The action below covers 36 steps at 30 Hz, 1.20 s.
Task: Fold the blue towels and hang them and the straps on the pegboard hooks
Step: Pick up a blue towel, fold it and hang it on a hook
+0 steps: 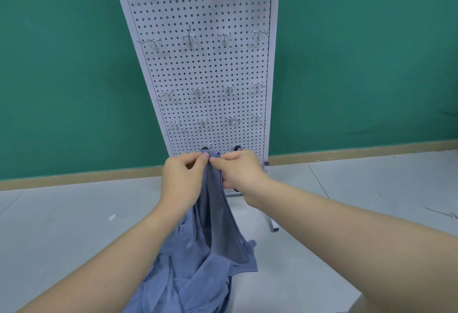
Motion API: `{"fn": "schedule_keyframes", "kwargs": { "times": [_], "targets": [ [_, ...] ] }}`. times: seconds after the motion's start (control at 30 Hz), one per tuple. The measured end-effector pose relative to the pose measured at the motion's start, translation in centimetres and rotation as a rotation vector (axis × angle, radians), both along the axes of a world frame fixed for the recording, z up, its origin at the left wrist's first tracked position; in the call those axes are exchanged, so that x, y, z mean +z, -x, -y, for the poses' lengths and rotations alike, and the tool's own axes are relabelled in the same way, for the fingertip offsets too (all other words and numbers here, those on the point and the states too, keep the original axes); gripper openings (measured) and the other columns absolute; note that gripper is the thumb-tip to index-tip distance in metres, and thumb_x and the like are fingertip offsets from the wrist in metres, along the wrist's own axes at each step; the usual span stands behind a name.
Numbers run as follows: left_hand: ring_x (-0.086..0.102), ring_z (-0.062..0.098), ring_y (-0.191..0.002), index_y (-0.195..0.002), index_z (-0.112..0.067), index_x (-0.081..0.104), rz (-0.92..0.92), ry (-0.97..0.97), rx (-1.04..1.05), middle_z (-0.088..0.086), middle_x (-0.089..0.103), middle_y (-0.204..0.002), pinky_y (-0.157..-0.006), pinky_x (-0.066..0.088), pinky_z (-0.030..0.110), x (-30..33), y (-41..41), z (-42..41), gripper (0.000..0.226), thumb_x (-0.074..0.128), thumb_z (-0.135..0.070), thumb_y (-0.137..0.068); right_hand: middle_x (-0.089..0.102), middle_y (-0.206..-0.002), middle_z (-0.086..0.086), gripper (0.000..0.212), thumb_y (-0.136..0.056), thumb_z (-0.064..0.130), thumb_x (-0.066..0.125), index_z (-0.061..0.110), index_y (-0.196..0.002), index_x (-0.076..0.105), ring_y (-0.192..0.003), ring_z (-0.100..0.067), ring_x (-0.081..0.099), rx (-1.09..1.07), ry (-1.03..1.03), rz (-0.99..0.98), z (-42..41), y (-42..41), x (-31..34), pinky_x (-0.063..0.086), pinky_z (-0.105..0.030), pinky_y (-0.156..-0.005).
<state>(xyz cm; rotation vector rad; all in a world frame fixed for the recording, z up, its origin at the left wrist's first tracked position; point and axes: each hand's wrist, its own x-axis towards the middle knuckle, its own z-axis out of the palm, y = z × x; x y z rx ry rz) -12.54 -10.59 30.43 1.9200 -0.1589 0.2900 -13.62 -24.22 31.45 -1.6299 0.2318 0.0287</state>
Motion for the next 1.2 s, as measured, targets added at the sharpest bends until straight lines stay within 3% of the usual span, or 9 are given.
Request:
{"fn": "schedule_keyframes", "kwargs": {
  "times": [0.17,0.3,0.43,0.57,0.73,0.87,1.0,1.1,1.2],
  "targets": [
    [0.065,0.035,-0.085,-0.083,-0.011,0.079,0.067,0.010,0.071,0.017,0.074,-0.086,-0.082,0.053,0.050,0.8,0.6,0.2,0.023,0.067,-0.023,-0.099,0.034,-0.050,0.004,0.055,-0.095,0.026,0.073,0.021,-0.045,0.051,-0.060,-0.021,0.033,-0.063,0.046,0.041,-0.7,-0.4,-0.1,0.036,-0.036,-0.067],
    [0.068,0.027,-0.084,-0.075,-0.030,0.075,0.087,0.109,0.153,0.011,0.076,-0.088,-0.086,0.055,0.047,1.6,0.7,-0.1,0.022,0.071,-0.024,-0.096,0.034,-0.058,-0.004,0.034,-0.095,0.027,0.071,0.016,-0.066,0.057,-0.063,-0.020,0.032,-0.116,0.050,0.093,-1.0,-0.2,0.8,0.034,-0.030,-0.063],
    [0.072,0.017,-0.094,-0.090,-0.032,0.078,0.081,0.149,0.120,-0.009,0.077,-0.089,-0.090,0.057,0.037,1.8,1.2,0.3,0.015,0.072,-0.020,-0.095,0.035,-0.051,0.003,0.042,-0.096,0.022,0.070,0.010,-0.058,0.057,-0.059,-0.018,0.031,-0.087,0.076,0.163,-1.8,0.5,1.3,0.024,-0.029,-0.055],
    [0.070,0.015,-0.095,-0.093,-0.032,0.076,0.115,0.107,0.087,-0.005,0.076,-0.095,-0.090,0.055,0.034,1.7,1.2,0.2,0.020,0.064,-0.018,-0.100,0.033,-0.048,0.006,0.054,-0.098,0.019,0.066,0.019,-0.048,0.047,-0.055,-0.017,0.028,-0.074,0.049,0.153,-2.9,0.8,1.2,0.021,-0.029,-0.052],
    [0.070,-0.006,-0.091,-0.106,-0.027,0.077,0.099,0.104,-0.009,-0.018,0.076,-0.096,-0.078,0.051,0.011,2.2,1.7,0.1,0.024,0.062,-0.009,-0.100,0.045,-0.054,0.001,0.044,-0.101,0.025,0.063,0.013,-0.059,0.059,-0.063,-0.019,0.041,-0.098,-0.037,0.135,-2.3,0.9,1.7,0.038,-0.033,-0.066],
    [0.073,0.000,-0.093,-0.105,-0.026,0.079,0.083,0.143,-0.047,-0.017,0.079,-0.094,-0.081,0.055,0.014,2.1,2.0,0.2,0.027,0.066,-0.004,-0.097,0.063,-0.070,-0.007,0.039,-0.094,0.038,0.065,0.002,-0.080,0.073,-0.071,-0.020,0.056,-0.111,-0.094,0.105,-2.2,0.5,1.6,0.059,-0.051,-0.086],
    [0.074,0.007,-0.099,-0.111,-0.018,0.080,0.065,0.169,-0.103,-0.009,0.080,-0.100,-0.090,0.057,0.025,2.6,2.1,0.0,0.025,0.067,-0.002,-0.096,0.055,-0.055,0.002,0.045,-0.100,0.033,0.065,0.003,-0.067,0.068,-0.057,-0.012,0.048,-0.095,-0.062,0.188,-1.6,1.5,2.4,0.041,-0.025,-0.059],
    [0.075,0.009,-0.091,-0.102,-0.020,0.080,0.036,0.204,-0.148,-0.005,0.081,-0.093,-0.079,0.059,0.022,3.2,2.6,0.1,0.028,0.066,0.003,-0.095,0.058,-0.063,-0.004,0.038,-0.099,0.031,0.068,-0.005,-0.087,0.074,-0.058,-0.012,0.049,-0.091,-0.043,0.222,-0.9,2.2,3.0,0.040,-0.018,-0.051],
    [0.072,0.020,-0.083,-0.097,-0.021,0.077,0.022,0.240,-0.130,0.008,0.077,-0.089,-0.072,0.061,0.027,3.6,2.7,0.1,0.023,0.073,0.001,-0.091,0.043,-0.041,0.012,0.040,-0.101,0.029,0.065,0.004,-0.070,0.070,-0.039,-0.005,0.036,-0.085,0.064,0.173,-0.2,2.4,4.0,0.030,-0.021,-0.043]
  ]
}}
